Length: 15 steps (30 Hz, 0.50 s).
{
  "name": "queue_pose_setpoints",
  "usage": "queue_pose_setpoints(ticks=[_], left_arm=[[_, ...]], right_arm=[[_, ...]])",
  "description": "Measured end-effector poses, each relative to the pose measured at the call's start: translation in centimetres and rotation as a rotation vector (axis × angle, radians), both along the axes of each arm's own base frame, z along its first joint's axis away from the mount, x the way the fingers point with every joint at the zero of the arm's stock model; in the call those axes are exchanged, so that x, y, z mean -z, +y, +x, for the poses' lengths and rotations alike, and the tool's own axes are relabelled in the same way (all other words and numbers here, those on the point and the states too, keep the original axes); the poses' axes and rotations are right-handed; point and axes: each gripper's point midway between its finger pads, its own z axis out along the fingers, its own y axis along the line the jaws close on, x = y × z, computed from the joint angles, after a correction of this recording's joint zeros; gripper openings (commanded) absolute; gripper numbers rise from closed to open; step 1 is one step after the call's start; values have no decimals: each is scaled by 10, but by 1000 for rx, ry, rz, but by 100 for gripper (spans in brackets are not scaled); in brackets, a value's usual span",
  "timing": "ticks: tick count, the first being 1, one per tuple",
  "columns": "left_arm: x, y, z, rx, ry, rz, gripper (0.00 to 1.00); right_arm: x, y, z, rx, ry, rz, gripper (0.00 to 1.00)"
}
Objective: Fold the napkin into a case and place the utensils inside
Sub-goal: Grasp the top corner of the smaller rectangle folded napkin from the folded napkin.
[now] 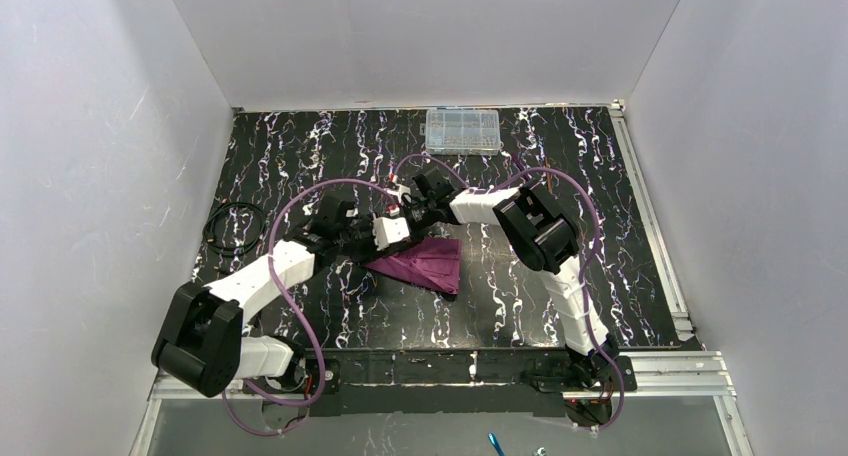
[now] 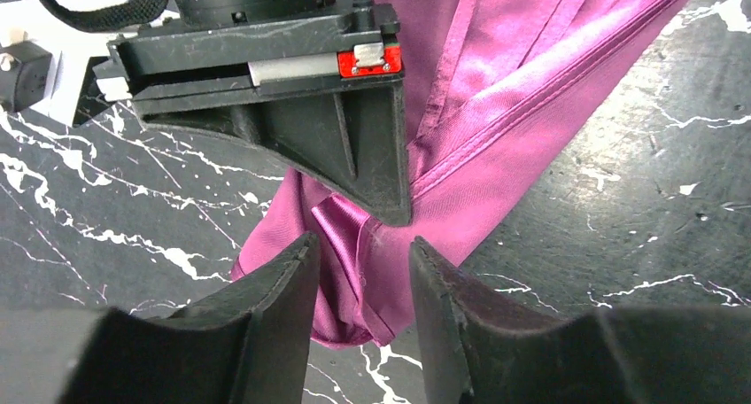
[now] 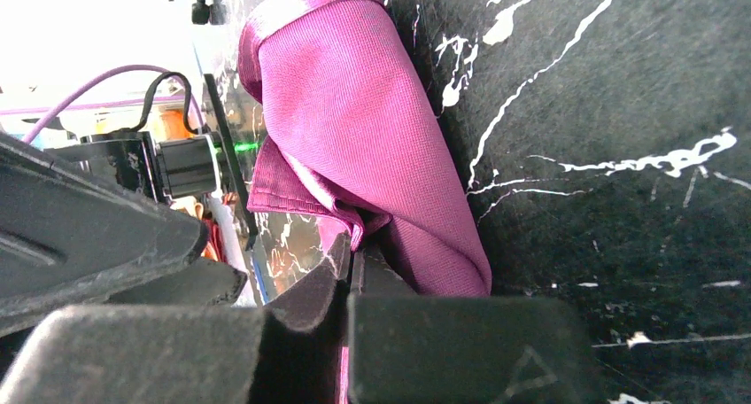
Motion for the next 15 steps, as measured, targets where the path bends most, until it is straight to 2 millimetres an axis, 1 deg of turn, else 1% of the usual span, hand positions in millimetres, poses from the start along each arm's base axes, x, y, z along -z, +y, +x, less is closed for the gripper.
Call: queue_pose_setpoints(ticks=[1,3,5,10,15], left_arm=[[1,2,1,0,-7,9,55],[5,5,4,-2,-33,30,61],[12,10,7,-9,-56,55,64],[31,20,12,-16,-80,118,65],[26,20,25,-31,-137,125,61]], right_arm=[[0,0,0,-1,0,1,1],[0,0,0,-1,0,2,1],[0,0,0,-1,1,3,1],[0,0,-1,-4,-2,16,1],[0,0,-1,-6,-4,23,1]])
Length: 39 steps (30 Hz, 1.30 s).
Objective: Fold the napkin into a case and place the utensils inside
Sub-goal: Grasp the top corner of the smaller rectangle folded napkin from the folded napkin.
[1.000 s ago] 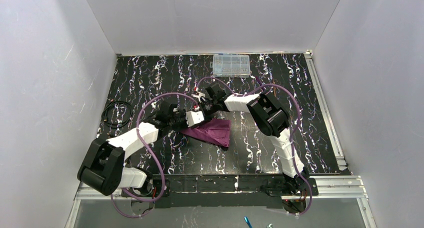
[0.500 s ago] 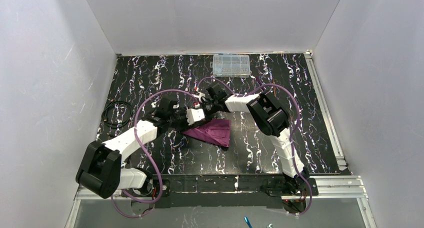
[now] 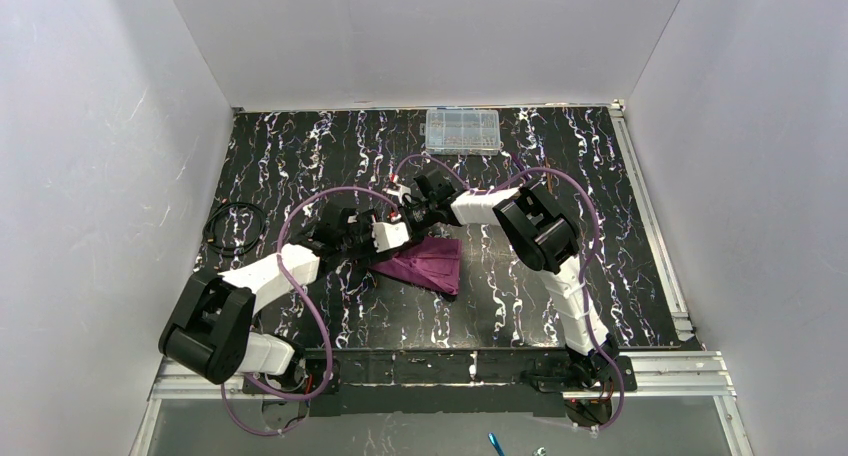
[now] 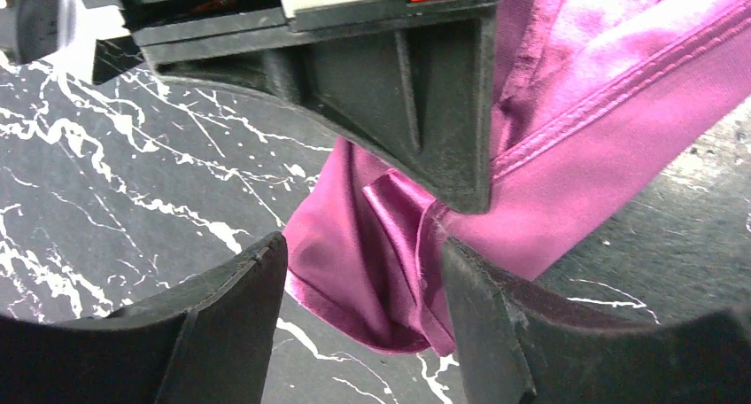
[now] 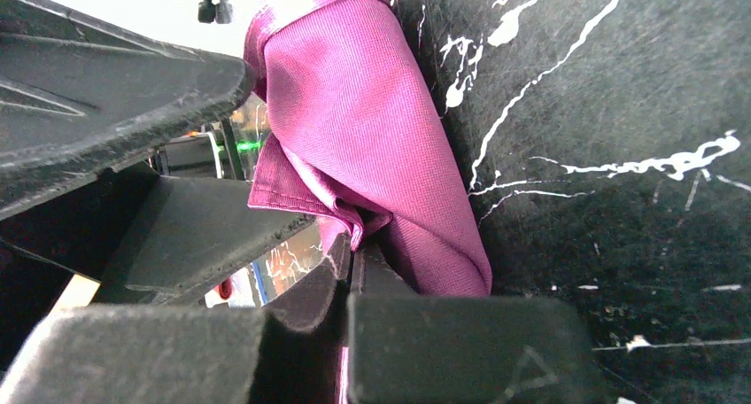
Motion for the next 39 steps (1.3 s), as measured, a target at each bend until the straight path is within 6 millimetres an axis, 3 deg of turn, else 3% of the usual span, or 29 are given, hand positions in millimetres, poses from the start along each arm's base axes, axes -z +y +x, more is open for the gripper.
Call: queue_pose_setpoints(ticks=[7,14,34,39], left_arm=[[-5,-1,9,-6,-44,-5,58],[11,3,1,7,-15,21,56],[14,4,7,11,-33,36,33],[18,3,5,16,-18,29,21]], right_arm=[[0,0,0,-2,-2,7,1],[0,0,0,-3,-1,11,1],[-2,0,-3,-15,-2,26,1],[-2,0,-4,-20,1,27,1]])
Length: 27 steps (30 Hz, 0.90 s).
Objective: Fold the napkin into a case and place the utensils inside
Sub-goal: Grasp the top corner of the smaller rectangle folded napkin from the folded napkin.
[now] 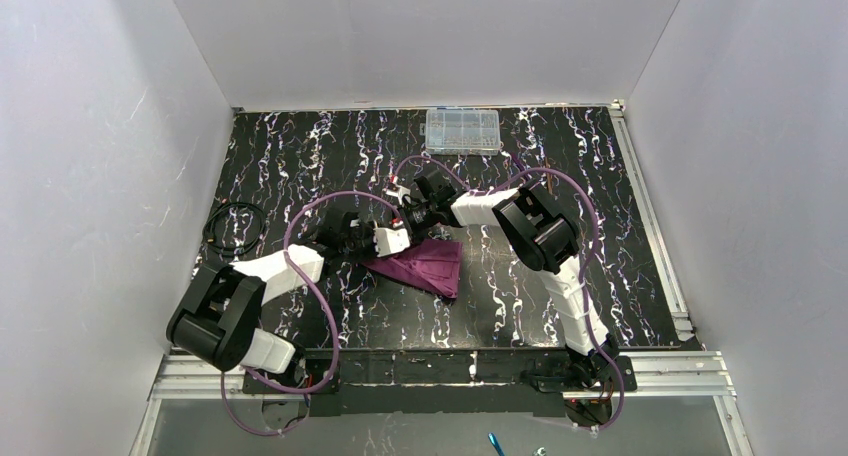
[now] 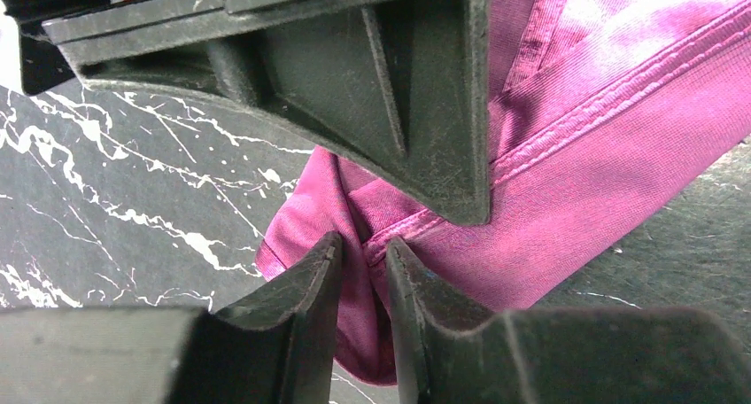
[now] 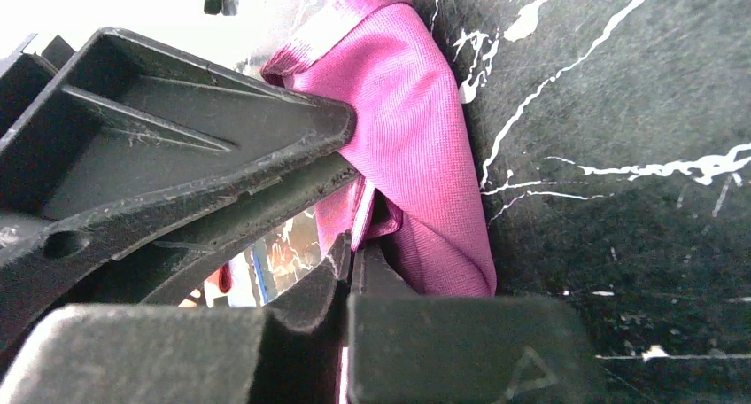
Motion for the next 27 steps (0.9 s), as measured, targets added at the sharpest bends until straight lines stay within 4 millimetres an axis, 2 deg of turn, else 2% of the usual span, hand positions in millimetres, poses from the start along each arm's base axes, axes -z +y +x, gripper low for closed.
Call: queue_pose_setpoints(ticks=[6,17,18,19,20,23,25,27], left_arm=[[1,-2,-2,6,11,-9,0],[2,-3,-3,-2,21,-21,0],[2,-3,-3,-4,22,-22,11],[2,-3,-3,-5,23,-23,30],[2,-3,-3,-7,24,-24,40],[1,-3,-2,-16,21,-27,48],[-1,-3,0,-24,14,-34,48],[-1,-3,1,-27,13,-34,43]], right_arm=[[-1,0,0,0,6,-9,1],[-1,0,0,7,23,-44,1],[-1,0,0,7,24,-45,1],[-2,0,0,7,26,-47,1],[-2,0,0,7,26,-48,1],[-2,0,0,7,31,-54,1],[-2,0,0,7,34,-58,1],[-2,0,-1,7,35,-61,1]])
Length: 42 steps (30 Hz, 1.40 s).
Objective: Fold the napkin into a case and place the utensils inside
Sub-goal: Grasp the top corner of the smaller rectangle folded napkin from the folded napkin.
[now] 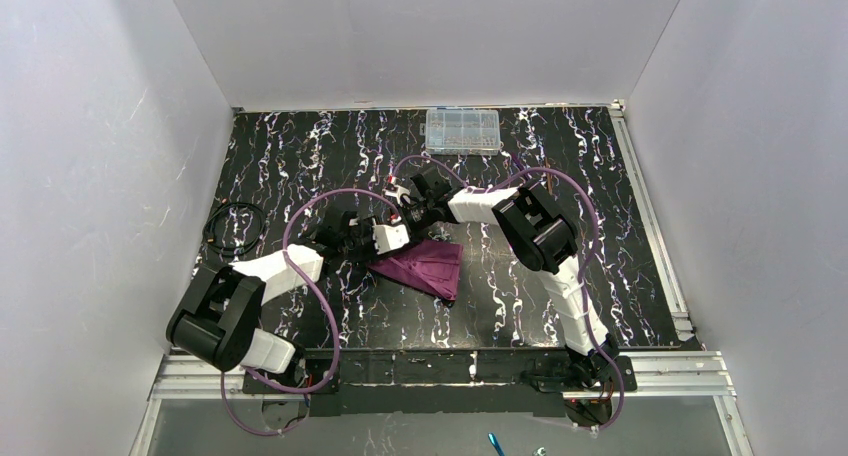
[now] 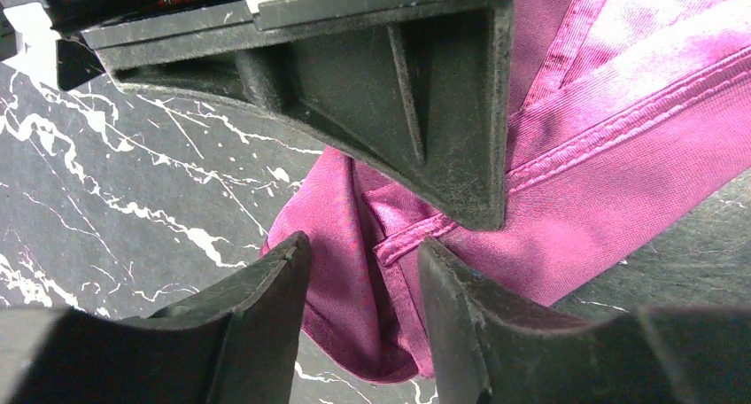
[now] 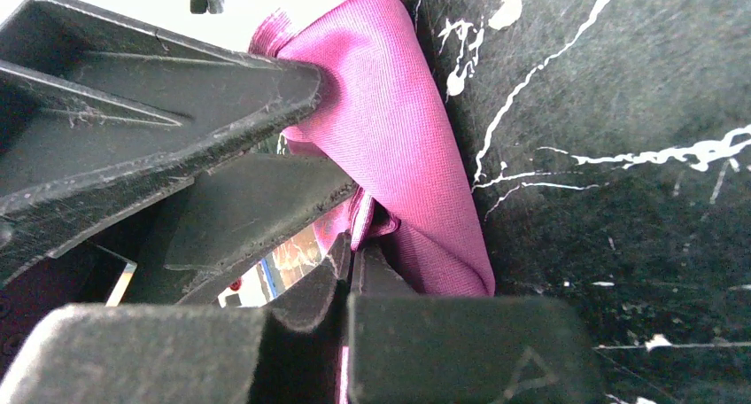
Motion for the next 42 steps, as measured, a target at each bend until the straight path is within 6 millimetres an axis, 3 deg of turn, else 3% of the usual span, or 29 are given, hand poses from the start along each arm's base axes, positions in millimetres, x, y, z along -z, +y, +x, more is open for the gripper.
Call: queue_pose_setpoints(ticks=[5,15,16,17,18,31,42], left_arm=[[0,0,0,-10,6,-4,17],[1,0,2,-13,-3,-4,20],[2,0,3,-14,-1,-4,17],[2,0,3,-13,0,-3,5],[3,0,3,-13,2,-2,0],[3,-2,2,-16,5,-7,0],[-16,-5,9,-46,-29,-45,0]], right_arm=[[0,0,0,0,1,0,1],[0,0,0,-1,0,0,1],[0,0,0,-1,0,-1,1],[0,0,0,-1,0,-1,1],[0,0,0,-3,-1,0,1],[-3,2,4,0,-2,-22,1],[1,6,8,-1,8,-24,1]])
